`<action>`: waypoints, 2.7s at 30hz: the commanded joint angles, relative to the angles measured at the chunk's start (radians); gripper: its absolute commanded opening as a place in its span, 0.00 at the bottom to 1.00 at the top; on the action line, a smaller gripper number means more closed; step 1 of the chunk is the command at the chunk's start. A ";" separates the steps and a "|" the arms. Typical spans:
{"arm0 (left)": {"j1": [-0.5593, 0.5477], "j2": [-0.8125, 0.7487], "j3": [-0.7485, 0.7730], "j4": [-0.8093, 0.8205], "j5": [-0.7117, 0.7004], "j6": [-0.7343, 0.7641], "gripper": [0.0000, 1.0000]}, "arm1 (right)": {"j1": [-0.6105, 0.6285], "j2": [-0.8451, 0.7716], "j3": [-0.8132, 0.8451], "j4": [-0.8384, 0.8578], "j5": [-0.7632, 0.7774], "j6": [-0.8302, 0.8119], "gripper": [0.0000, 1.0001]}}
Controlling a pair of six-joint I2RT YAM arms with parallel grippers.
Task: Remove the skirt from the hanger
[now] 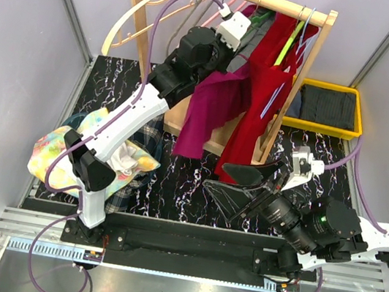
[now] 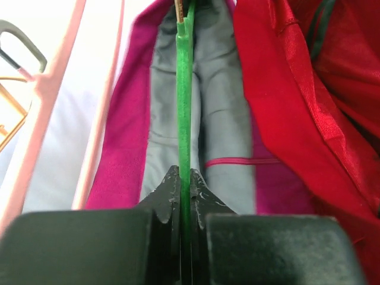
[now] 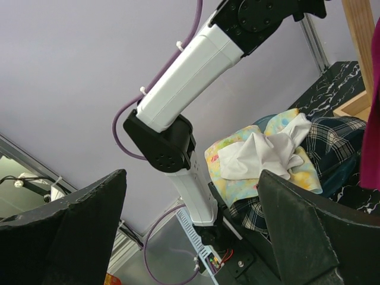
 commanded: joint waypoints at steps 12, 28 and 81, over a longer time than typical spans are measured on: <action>-0.010 -0.071 0.158 -0.046 0.063 0.058 0.00 | 0.006 -0.009 0.015 -0.020 0.045 0.012 1.00; -0.010 -0.091 0.295 0.017 0.086 0.040 0.00 | 0.008 0.008 0.006 -0.012 0.050 -0.003 1.00; 0.047 -1.037 -0.100 -0.751 0.374 0.095 0.00 | -0.150 0.656 0.718 0.078 -0.321 -0.314 0.97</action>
